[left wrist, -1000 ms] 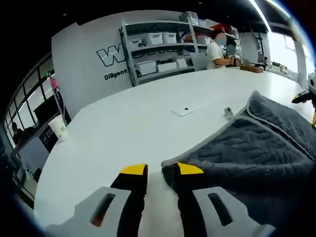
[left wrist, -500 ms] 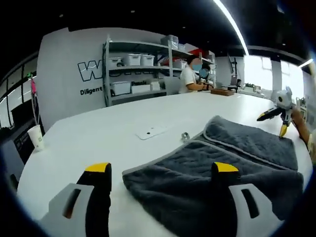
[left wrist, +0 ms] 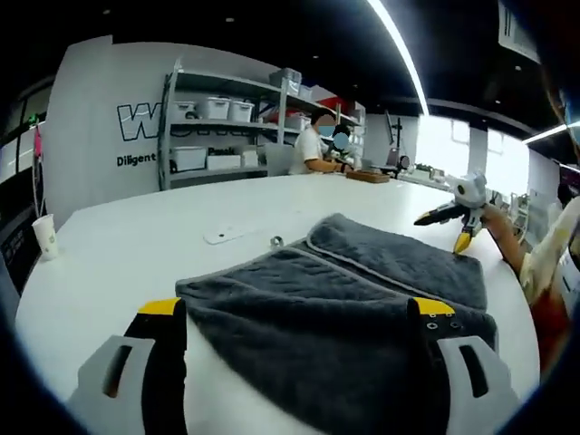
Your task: Open the folded towel by lifting each exposed corner and separating the folded layers until the towel lies flat within the target outline without major curled edges
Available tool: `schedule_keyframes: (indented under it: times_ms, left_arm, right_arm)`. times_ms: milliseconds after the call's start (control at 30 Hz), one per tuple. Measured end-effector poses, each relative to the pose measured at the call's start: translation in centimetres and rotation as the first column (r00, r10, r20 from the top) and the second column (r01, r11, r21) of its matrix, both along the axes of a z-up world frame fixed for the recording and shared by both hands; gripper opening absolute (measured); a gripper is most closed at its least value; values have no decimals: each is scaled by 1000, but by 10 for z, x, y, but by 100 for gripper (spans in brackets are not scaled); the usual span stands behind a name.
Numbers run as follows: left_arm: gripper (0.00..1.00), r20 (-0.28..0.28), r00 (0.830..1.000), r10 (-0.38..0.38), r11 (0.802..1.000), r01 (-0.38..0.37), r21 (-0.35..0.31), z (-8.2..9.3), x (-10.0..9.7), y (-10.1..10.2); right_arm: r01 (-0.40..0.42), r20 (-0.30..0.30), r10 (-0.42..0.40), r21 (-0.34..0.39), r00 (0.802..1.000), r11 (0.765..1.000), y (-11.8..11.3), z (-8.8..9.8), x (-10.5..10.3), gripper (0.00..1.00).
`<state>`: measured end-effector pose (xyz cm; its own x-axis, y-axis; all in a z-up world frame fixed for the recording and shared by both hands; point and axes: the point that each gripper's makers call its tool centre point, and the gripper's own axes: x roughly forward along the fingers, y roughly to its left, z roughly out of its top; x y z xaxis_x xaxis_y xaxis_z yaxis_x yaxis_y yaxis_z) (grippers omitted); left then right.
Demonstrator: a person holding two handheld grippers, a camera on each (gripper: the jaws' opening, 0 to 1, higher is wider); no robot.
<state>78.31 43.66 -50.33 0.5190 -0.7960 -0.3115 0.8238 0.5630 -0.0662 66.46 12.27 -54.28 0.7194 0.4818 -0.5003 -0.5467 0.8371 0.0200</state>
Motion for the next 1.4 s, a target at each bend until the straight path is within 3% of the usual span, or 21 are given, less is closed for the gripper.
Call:
schedule_keyframes:
  times_ms: [200, 400, 500, 633, 867, 1000, 1133, 1233, 1300, 1400]
  left_arm:
    - [100, 10, 1000, -10, 1000, 10, -21, 4, -16, 5]
    - [100, 14, 1000, -18, 1000, 18, 9, -5, -22, 16]
    - [100, -1, 1000, -20, 1000, 20, 13, -10, -24, 22]
    - [100, 27, 1000, -9, 999, 8, 41, -7, -27, 31]
    - [100, 51, 998, -28, 999, 26, 33, -1, -36, 25]
    - [100, 87, 996, -29, 997, 22, 76, -2, -38, 24]
    - [99, 87, 995, -40, 995, 32, 91, -3, -40, 24]
    - [99, 95, 995, -35, 996, 27, 86, 0, -38, 26]
    - [99, 93, 995, -31, 996, 23, 84, 1, -38, 27]
    - [99, 92, 995, -26, 996, 18, 86, 1, -37, 29]
  right_arm:
    - [-54, 33, 55, -36, 998, 998, 30, 4, -4, 99]
    - [-104, 77, 107, -35, 991, 994, 64, 21, -18, 99]
    - [-144, 77, 152, -94, 985, 985, 82, 22, -28, 96]
    - [-198, 59, 213, -201, 975, 959, 109, 19, -45, 90]
    - [-308, 53, 333, -266, 941, 913, 147, 22, -69, 68]
    - [-395, 14, 408, -225, 913, 891, 175, 14, -88, 54]
    - [-424, -13, 434, -242, 901, 873, 183, 4, -96, 47]
    - [-430, -18, 439, -241, 898, 870, 184, 0, -96, 33]
    - [-414, -29, 418, -222, 908, 883, 182, -3, -93, 25]
    - [-394, -51, 393, -228, 918, 891, 177, -10, -90, 22]
